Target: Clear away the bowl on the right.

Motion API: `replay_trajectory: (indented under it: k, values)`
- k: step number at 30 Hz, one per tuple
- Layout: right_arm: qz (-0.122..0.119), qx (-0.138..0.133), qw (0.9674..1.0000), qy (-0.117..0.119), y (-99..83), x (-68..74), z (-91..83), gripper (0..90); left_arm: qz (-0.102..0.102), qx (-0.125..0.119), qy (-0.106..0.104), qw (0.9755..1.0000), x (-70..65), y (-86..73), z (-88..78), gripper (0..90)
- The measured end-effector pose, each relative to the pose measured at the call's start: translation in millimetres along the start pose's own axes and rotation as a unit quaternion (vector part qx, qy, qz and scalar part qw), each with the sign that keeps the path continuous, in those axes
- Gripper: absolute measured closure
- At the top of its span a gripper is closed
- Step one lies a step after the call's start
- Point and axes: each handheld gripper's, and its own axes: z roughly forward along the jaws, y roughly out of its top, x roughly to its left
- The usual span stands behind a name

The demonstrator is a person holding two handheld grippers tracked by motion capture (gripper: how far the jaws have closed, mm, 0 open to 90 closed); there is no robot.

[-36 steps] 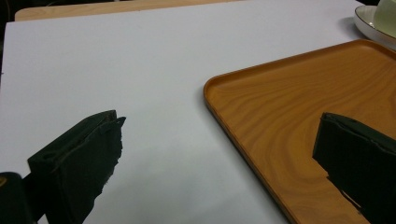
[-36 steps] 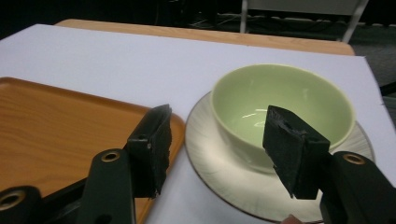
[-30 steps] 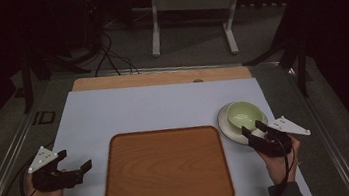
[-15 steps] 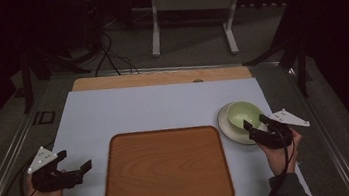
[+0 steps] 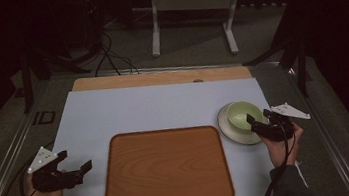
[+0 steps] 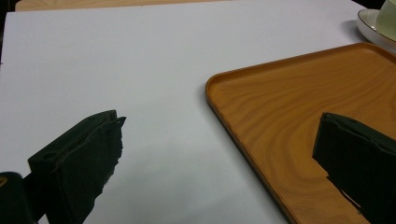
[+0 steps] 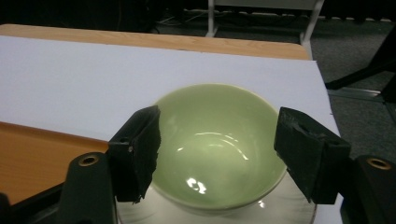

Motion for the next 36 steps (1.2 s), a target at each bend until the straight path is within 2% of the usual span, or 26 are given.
replay_trajectory:
  k: [8, 13, 20, 33, 36]
  values:
    - [0.002, 0.011, 0.9998, -0.015, 0.9, -7.6, 8.4, 30.4, 0.0, -0.001, 0.001, 1.0, 0.0, 0.0, -0.1, 1.6]
    - [0.019, 0.018, 0.9994, -0.021, 0.9, -17.2, 15.2, 31.8, 0.0, -0.001, 0.001, 1.0, -0.1, 0.0, -0.1, 1.6]
    - [0.029, 0.034, 0.9986, -0.028, -2.6, -25.2, 23.8, 33.6, 0.0, -0.001, 0.001, 1.0, 0.1, -0.1, -0.2, 1.6]
    - [0.044, 0.053, 0.9972, -0.029, -8.0, -30.9, 35.8, 41.8, 0.0, -0.002, 0.001, 1.0, 0.1, -0.1, -0.2, 1.6]
    - [0.051, 0.064, 0.9961, -0.034, -9.8, -31.6, 40.6, 46.3, 0.0, -0.002, 0.0, 1.0, 0.3, -0.1, -0.2, 1.6]
